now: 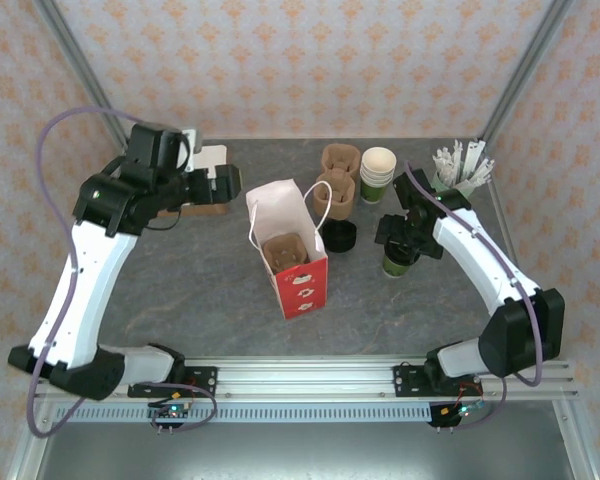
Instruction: Pack the takeout coffee
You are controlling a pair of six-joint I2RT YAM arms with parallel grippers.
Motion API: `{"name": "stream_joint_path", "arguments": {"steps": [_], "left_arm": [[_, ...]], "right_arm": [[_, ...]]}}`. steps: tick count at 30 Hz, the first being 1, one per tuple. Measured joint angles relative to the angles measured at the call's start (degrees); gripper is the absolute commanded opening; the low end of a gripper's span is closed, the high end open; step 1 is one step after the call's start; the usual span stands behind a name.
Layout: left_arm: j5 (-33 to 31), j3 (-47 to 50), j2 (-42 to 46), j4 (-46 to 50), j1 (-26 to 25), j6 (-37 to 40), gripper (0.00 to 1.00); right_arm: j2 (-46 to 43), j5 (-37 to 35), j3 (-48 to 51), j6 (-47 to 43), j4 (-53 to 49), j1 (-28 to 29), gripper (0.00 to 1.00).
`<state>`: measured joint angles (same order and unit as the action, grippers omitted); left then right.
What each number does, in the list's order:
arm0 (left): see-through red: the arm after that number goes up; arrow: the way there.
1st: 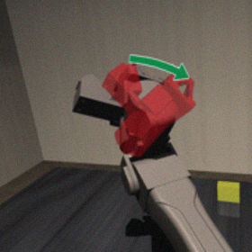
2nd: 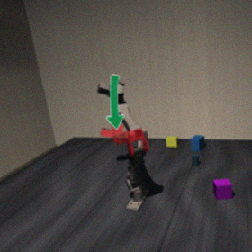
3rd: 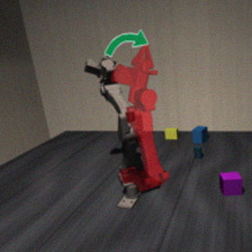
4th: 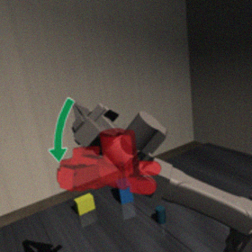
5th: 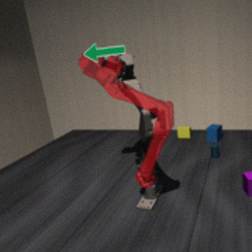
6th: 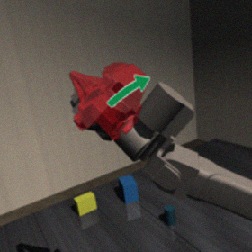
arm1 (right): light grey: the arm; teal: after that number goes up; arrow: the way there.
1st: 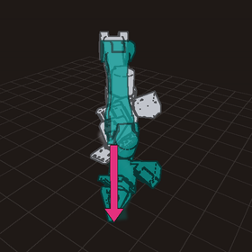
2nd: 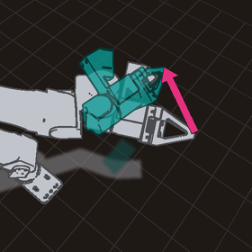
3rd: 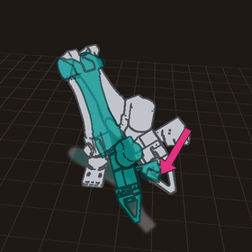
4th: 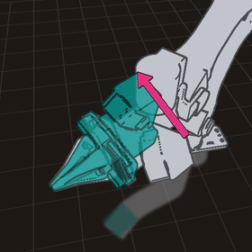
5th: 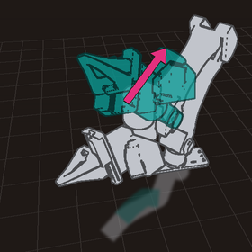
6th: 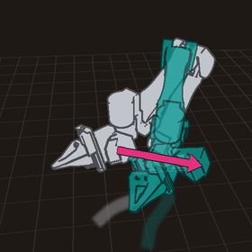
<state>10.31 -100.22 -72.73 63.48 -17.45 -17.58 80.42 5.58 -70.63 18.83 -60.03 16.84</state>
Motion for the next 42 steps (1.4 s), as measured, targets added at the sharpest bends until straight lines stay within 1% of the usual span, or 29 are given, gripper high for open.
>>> {"name": "stream_joint_path", "arguments": {"steps": [6,13,24,42], "left_arm": [[-0.7,5.5,4.7,-2.5,0.0,-1.0,1.0],[-1.0,9.3,5.2,-2.5,0.0,-1.9,1.0],[-1.0,9.7,5.2,-2.5,0.0,-1.9,1.0],[-0.9,9.7,5.2,-2.5,0.0,-1.9,1.0]], "right_arm": [[2.5,0.2,-1.8,-1.0,-1.1,-0.2,0.99],[4.1,0.2,-2.4,-1.6,-2.1,-0.2,0.99],[6.6,0.3,-2.5,-2.6,-2.1,-0.4,0.99],[7.7,1.5,-1.9,-3.5,-1.7,-1.2,0.99]]}}
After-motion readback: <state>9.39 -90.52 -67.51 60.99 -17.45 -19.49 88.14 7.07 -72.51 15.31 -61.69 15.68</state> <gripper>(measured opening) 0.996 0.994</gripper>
